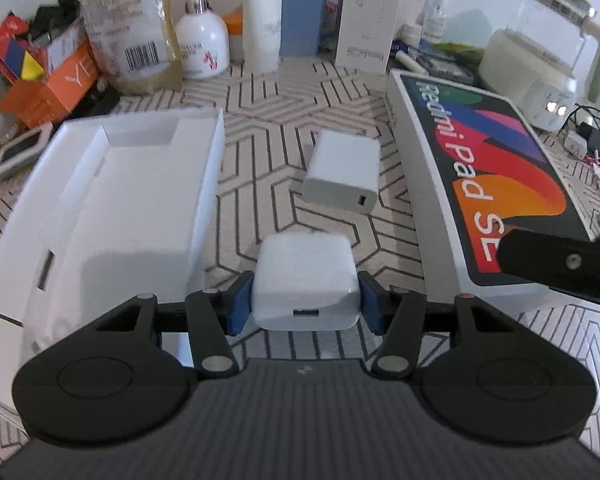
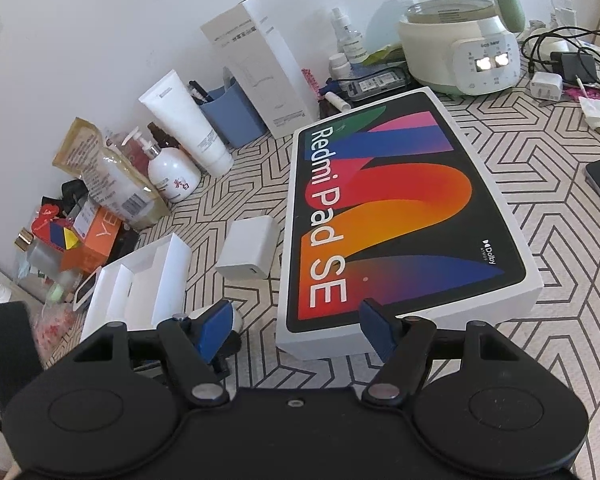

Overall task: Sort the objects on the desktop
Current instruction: 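Carry the larger charger into the white box tray and open the left gripper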

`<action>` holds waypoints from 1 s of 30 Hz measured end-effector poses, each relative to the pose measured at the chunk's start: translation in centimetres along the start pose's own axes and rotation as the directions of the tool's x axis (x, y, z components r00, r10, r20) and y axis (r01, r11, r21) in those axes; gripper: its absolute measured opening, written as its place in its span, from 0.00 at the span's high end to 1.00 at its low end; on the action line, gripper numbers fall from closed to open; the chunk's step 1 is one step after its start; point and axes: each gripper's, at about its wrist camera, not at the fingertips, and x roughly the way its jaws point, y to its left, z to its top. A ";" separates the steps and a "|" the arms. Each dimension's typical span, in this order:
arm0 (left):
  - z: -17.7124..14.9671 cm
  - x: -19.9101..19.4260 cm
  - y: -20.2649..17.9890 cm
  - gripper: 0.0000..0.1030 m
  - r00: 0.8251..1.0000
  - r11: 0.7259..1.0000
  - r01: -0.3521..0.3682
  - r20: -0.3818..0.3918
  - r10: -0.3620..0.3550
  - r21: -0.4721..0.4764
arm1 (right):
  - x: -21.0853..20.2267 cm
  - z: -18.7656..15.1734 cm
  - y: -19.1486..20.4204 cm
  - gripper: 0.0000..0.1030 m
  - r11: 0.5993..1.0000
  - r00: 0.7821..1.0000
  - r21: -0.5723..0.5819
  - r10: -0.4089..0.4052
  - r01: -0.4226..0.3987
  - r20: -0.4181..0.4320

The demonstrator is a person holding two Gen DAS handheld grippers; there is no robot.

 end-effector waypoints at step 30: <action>-0.6 1.7 -0.7 0.48 0.999 0.998 -0.012 -0.037 0.014 0.057 | 0.1 0.0 -0.2 0.27 1.000 1.000 0.006 -0.002 0.002 -0.011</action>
